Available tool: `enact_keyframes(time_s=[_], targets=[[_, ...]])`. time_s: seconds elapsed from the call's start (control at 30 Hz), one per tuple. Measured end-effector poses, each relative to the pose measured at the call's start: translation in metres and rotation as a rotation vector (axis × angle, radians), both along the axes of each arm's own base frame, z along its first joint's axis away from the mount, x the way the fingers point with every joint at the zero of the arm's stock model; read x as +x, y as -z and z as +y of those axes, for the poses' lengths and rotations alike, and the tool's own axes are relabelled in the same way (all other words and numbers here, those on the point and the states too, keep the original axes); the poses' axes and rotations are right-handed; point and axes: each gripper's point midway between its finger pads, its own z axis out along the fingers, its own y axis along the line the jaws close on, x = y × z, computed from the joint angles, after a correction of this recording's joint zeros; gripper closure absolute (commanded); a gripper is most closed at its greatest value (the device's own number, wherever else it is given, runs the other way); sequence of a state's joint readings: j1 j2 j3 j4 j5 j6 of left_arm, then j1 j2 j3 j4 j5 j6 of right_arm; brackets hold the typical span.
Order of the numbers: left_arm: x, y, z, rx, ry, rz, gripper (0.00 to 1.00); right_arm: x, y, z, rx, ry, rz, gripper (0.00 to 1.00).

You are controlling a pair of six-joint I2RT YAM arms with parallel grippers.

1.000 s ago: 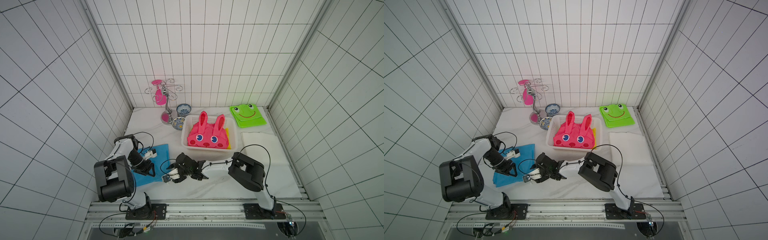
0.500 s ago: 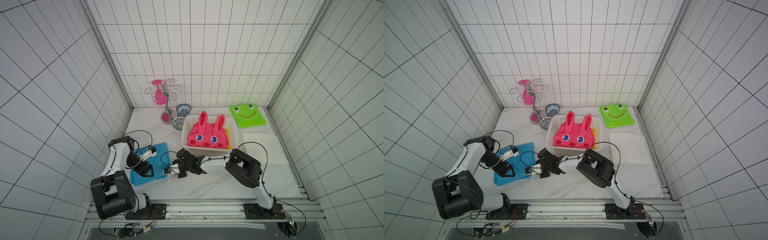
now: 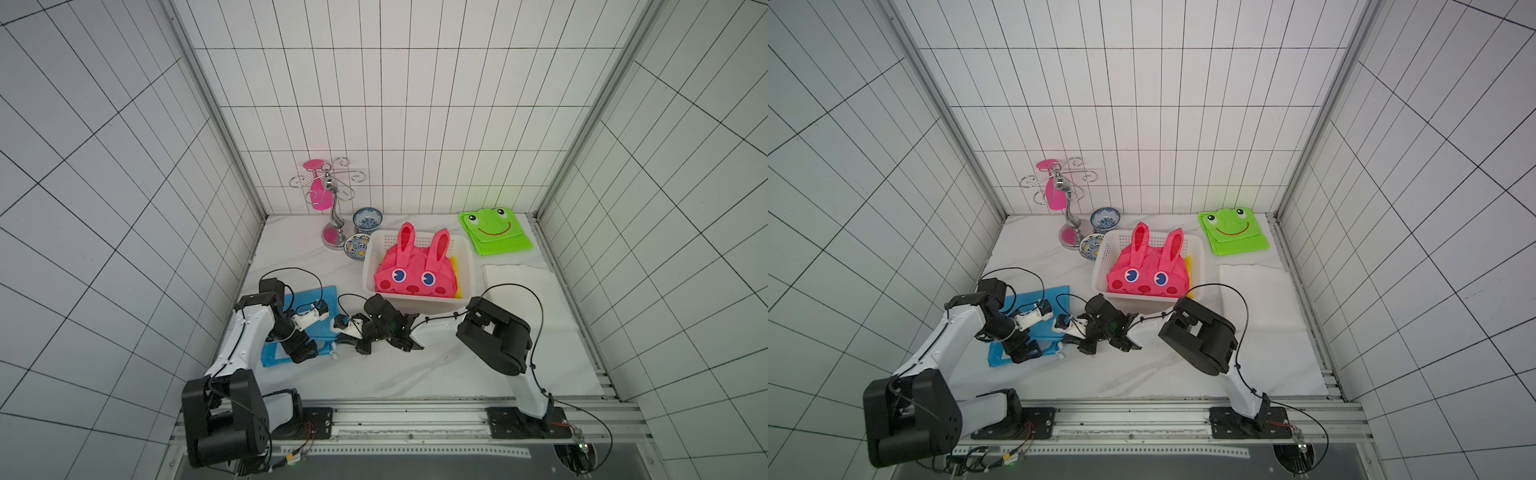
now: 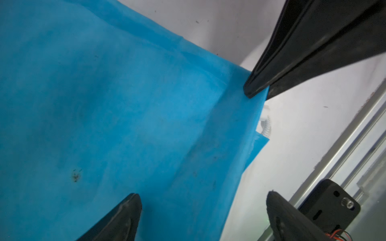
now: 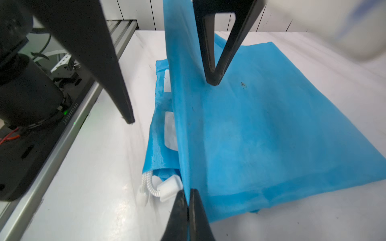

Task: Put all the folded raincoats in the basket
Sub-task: Pick up the raincoat from the center of the board.

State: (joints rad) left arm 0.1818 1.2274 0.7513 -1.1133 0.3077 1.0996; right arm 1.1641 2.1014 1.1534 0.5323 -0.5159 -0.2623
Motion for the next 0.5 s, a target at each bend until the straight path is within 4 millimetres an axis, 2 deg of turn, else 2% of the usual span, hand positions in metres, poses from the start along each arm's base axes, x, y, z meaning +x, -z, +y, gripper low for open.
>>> enact_keyframes(time_s=[0.17, 0.5], targets=[[-0.007, 0.016, 0.002, 0.039, 0.046, 0.004, 0.04, 0.000, -0.002, 0.001, 0.006, 0.014, 0.028, 1.00], [-0.006, 0.010, -0.002, 0.025, 0.111, -0.043, 0.05, 0.001, 0.002, -0.002, -0.024, 0.030, 0.046, 1.00]])
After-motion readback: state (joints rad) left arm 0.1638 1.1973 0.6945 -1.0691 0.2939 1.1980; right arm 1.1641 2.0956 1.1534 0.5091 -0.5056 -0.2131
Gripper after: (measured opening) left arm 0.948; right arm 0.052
